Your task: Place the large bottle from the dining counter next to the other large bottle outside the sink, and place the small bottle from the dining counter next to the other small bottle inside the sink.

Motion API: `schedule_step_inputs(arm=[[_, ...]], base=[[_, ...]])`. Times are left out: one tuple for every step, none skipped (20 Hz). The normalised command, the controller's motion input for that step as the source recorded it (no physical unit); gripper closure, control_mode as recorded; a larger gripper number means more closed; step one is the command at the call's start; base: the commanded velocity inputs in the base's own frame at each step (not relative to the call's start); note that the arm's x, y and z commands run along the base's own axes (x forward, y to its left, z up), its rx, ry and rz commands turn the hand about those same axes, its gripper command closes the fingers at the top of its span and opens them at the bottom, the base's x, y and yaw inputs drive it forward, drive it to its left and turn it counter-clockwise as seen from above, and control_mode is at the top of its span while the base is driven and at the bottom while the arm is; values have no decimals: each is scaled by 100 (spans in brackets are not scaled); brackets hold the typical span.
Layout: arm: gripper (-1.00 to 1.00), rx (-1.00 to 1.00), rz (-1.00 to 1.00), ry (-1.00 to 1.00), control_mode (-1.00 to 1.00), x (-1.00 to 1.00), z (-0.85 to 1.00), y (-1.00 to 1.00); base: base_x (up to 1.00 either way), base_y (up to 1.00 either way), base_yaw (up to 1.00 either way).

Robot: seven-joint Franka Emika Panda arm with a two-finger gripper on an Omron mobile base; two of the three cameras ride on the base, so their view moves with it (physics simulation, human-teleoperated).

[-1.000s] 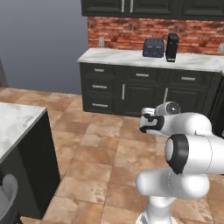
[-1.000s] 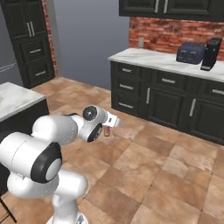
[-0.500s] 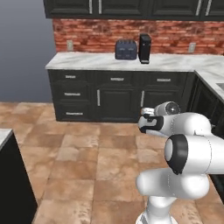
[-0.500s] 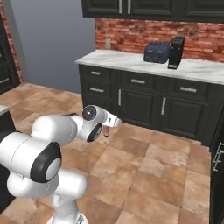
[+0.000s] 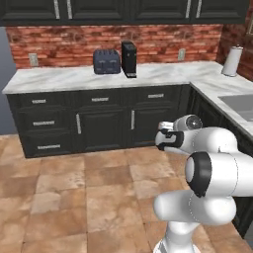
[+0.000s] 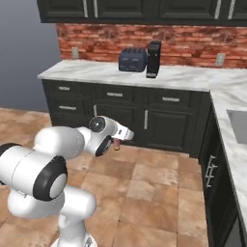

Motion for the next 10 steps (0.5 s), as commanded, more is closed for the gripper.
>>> schedule_step_inputs(arm=[[100, 0, 0, 0, 100, 0, 0, 0], [100, 0, 0, 0, 100, 0, 0, 0], [100, 0, 0, 0, 100, 0, 0, 0], [100, 0, 0, 0, 100, 0, 0, 0], [100, 0, 0, 0, 100, 0, 0, 0], [100, 0, 0, 0, 100, 0, 0, 0], [100, 0, 0, 0, 100, 0, 0, 0], [100, 0, 0, 0, 100, 0, 0, 0], [100, 0, 0, 0, 100, 0, 0, 0], [100, 0, 0, 0, 100, 0, 0, 0]], base=[[75, 0, -36], [72, 0, -36], [74, 0, -36], [74, 1, -37], [72, 5, -37], [73, 7, -37], [70, 10, -37], [69, 12, -37], [69, 11, -37], [68, 11, -37]])
